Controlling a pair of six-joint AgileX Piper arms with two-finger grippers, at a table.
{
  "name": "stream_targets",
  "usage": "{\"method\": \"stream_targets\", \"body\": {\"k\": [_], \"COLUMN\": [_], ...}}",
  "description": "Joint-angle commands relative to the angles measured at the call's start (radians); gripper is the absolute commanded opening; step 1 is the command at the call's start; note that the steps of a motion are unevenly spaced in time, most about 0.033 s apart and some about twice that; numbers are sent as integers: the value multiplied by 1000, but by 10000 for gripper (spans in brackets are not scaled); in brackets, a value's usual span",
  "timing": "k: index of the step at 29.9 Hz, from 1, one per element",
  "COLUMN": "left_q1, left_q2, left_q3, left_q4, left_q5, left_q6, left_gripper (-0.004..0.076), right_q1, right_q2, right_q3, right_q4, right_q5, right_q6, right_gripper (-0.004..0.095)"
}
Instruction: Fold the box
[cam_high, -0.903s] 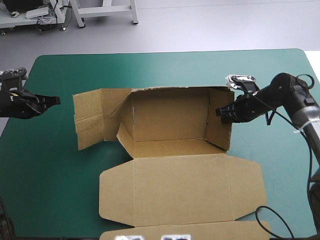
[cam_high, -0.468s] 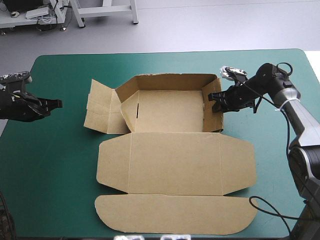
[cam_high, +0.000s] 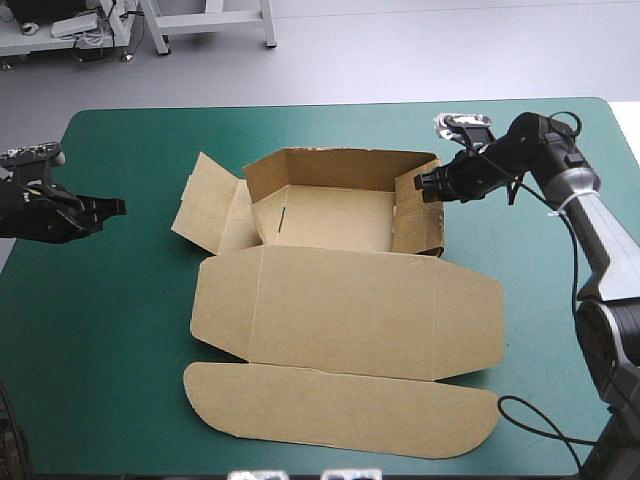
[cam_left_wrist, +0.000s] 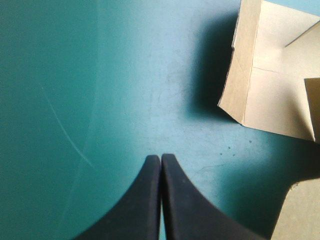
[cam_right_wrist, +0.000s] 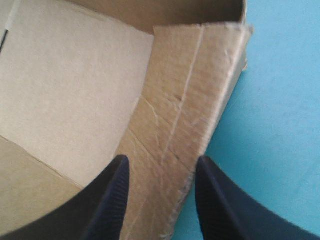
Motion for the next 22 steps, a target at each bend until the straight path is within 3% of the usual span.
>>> {"method": "stream_targets", "body": {"k": [1, 6, 11, 22], "left_q1": [-1, -1, -1, -1], "left_q2": [-27, -27, -27, -27], "left_q3": [-32, -32, -32, -32], "left_q4": [-35, -35, -35, -35], "left_q5": [-27, -27, -31, -20], "left_q6": [10, 20, 20, 20], "left_gripper": [-9, -9, -9, -9], "right_q1": [2, 2, 2, 4], "right_q2": [-96, -148, -182, -59], "right_q3": [-111, -196, -204, -171], "right_q4": [-35, -109, -92, -51], "right_q5": [25, 119, 210, 204], "right_q6": [27, 63, 68, 114], "right_gripper": [405, 405, 405, 405]}}
